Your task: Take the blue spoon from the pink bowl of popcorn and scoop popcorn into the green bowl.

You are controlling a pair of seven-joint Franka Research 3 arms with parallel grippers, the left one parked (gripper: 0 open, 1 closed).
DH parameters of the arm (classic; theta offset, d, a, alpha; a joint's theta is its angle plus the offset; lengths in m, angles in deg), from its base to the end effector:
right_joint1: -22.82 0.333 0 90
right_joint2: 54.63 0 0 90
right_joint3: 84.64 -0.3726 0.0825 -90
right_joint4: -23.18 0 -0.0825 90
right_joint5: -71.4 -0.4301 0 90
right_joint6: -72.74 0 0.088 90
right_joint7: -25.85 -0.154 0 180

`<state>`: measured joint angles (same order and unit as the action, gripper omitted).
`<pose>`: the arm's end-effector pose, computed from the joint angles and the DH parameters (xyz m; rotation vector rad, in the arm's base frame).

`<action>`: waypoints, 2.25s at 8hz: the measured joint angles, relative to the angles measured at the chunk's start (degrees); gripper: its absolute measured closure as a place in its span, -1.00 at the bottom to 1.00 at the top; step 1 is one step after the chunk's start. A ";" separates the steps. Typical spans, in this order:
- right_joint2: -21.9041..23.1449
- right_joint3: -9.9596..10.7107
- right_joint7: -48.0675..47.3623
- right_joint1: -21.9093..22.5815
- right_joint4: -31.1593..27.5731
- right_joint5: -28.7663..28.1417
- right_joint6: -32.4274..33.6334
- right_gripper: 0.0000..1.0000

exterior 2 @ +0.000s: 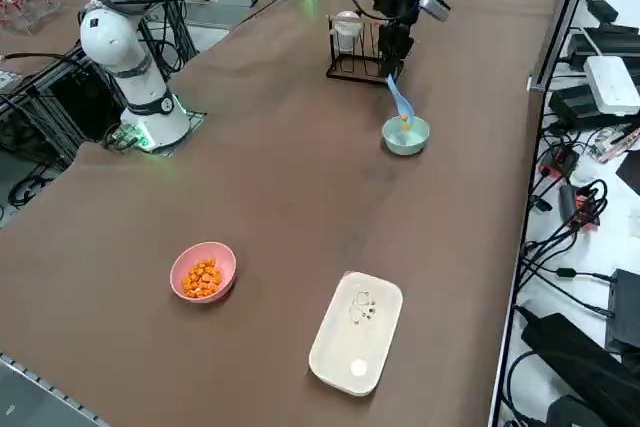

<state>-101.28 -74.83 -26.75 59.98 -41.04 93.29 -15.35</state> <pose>0.7087 0.3426 0.3005 2.4686 -0.4342 0.0523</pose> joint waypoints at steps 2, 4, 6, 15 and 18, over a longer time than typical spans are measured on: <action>1.65 -0.02 0.16 -1.17 0.23 -2.10 -0.42 0.78; 2.30 0.02 1.41 -1.94 0.24 -4.30 0.26 0.78; 3.92 0.44 7.17 -4.36 0.09 -5.45 8.65 0.78; 9.03 11.43 13.86 -14.43 -29.46 13.67 6.80 0.78; 13.21 11.51 14.22 -20.92 -39.44 20.01 -1.92 0.78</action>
<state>-88.07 -63.32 -12.53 39.06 -80.48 113.29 -17.27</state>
